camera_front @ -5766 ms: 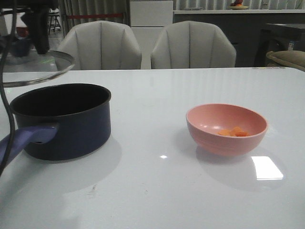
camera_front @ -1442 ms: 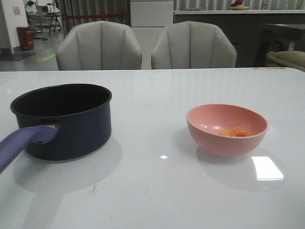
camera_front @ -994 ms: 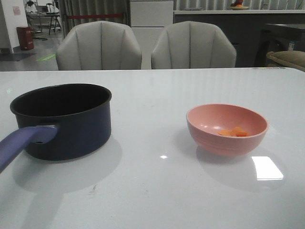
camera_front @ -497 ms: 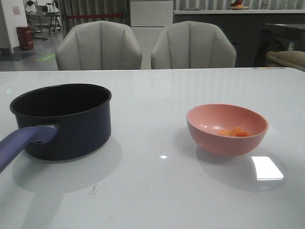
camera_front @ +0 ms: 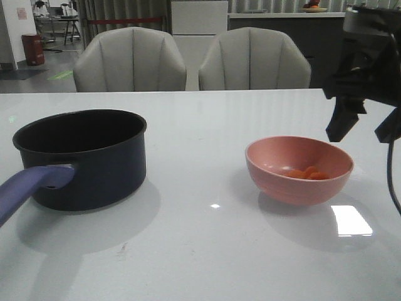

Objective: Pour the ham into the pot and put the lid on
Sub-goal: 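Lower the right gripper to the pink bowl rim and grasp it, then lift the pink bowl and carry it over the saucepan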

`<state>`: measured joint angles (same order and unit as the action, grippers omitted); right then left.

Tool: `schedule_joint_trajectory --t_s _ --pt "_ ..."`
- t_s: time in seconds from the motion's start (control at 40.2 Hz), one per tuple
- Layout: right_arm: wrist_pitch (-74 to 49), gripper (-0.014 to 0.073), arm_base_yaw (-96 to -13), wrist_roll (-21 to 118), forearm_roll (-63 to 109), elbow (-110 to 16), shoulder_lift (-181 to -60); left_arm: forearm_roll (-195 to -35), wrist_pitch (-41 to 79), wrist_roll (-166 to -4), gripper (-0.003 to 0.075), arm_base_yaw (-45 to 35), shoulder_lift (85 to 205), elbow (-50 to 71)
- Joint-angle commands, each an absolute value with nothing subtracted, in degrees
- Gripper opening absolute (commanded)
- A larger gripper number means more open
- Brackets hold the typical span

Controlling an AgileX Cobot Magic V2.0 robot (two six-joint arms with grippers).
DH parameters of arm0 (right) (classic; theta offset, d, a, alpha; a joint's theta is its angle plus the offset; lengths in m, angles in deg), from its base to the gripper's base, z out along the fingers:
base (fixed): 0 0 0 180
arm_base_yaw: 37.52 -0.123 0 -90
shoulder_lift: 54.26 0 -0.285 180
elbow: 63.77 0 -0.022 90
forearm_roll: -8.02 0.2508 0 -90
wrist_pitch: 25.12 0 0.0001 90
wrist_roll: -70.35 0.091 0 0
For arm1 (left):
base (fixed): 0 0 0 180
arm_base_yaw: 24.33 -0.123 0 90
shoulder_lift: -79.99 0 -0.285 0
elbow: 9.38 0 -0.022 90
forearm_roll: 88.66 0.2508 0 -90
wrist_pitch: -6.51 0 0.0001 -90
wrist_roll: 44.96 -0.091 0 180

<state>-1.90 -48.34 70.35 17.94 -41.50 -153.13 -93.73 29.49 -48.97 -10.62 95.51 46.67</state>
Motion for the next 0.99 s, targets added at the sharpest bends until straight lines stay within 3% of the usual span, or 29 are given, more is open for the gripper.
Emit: schedule_joint_trajectory --t_s 0.0,0.249,0.472,0.522,0.969 --pt "-3.4 0.0558 -48.3 70.4 18.3 -45.9 -154.4 -94.0 24.8 -48.9 0.0637 -10.2 96.2 45.2" --pt "-2.1 0.0531 -48.3 70.4 18.9 -49.8 -160.8 -94.0 24.8 -48.9 0.0637 -10.2 96.2 45.2" --pt "-0.3 0.0121 -48.3 70.4 22.8 -51.4 -163.5 -94.0 24.8 -48.9 0.0637 -10.2 96.2 45.2" --pt "-0.1 0.0153 -48.3 70.4 23.5 -51.6 -163.5 -94.0 24.8 -48.9 0.0637 -10.2 96.2 45.2" --pt "0.6 0.0137 -49.3 68.5 22.6 -56.2 -161.2 -94.0 24.8 -48.9 0.0637 -10.2 96.2 45.2"
